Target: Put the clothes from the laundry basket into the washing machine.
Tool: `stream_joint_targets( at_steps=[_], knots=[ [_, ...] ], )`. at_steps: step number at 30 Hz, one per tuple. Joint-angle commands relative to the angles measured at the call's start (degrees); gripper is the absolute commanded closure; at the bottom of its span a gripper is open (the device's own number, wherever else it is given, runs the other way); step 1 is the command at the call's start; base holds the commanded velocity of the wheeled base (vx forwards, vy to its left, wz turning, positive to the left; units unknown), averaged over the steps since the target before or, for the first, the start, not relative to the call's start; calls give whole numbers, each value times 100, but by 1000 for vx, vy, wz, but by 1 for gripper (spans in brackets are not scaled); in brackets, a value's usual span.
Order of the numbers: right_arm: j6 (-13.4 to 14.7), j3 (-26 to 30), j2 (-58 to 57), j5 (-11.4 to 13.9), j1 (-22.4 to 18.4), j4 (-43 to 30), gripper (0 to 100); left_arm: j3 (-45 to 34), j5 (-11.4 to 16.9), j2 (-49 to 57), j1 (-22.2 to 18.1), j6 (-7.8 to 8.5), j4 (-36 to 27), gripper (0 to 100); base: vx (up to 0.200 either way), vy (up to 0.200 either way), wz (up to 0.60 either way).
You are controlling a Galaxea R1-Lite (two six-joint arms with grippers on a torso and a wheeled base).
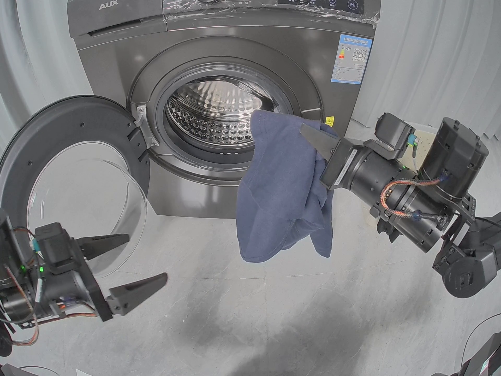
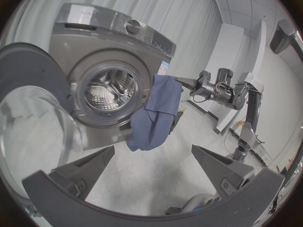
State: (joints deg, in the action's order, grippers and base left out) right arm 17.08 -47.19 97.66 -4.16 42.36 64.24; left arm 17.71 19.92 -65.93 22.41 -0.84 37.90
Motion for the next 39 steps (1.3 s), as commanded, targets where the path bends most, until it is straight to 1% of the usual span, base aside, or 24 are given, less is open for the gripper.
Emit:
stream_joint_targets(
  at_steps=[1,5,14,17,21,23,27,29,34,39],
  knots=[
    [24,-282,245,-33,35,0,100,408,-120,-1590,712,-39,508,0,0,0,0],
    [24,-387,306,-41,35,0,100,584,-120,-1933,941,-74,525,0,0,0,0],
    [32,-361,289,-41,79,9,100,839,-102,-2504,950,-74,569,0,0,0,0],
    [32,-352,289,-41,79,9,100,874,-111,-2671,950,-74,701,0,0,0,0],
    [32,-344,280,-59,79,9,100,892,-120,-3075,950,-74,1097,0,0,0,0],
    [32,-335,262,-147,79,9,100,883,-120,-3321,950,-74,1264,0,0,0,0],
    [32,-317,254,-156,88,9,100,953,-120,-3576,976,-74,1413,0,0,0,0],
    [32,-317,245,-173,97,9,100,1112,-120,-3831,976,-109,1545,0,0,0,0],
    [32,-273,245,-173,132,18,100,1419,-120,-4253,985,-136,1756,0,0,0,0],
    [32,-256,245,-173,132,18,100,1595,-137,-4525,1055,-162,1817,0,0,0,0]
  ],
)
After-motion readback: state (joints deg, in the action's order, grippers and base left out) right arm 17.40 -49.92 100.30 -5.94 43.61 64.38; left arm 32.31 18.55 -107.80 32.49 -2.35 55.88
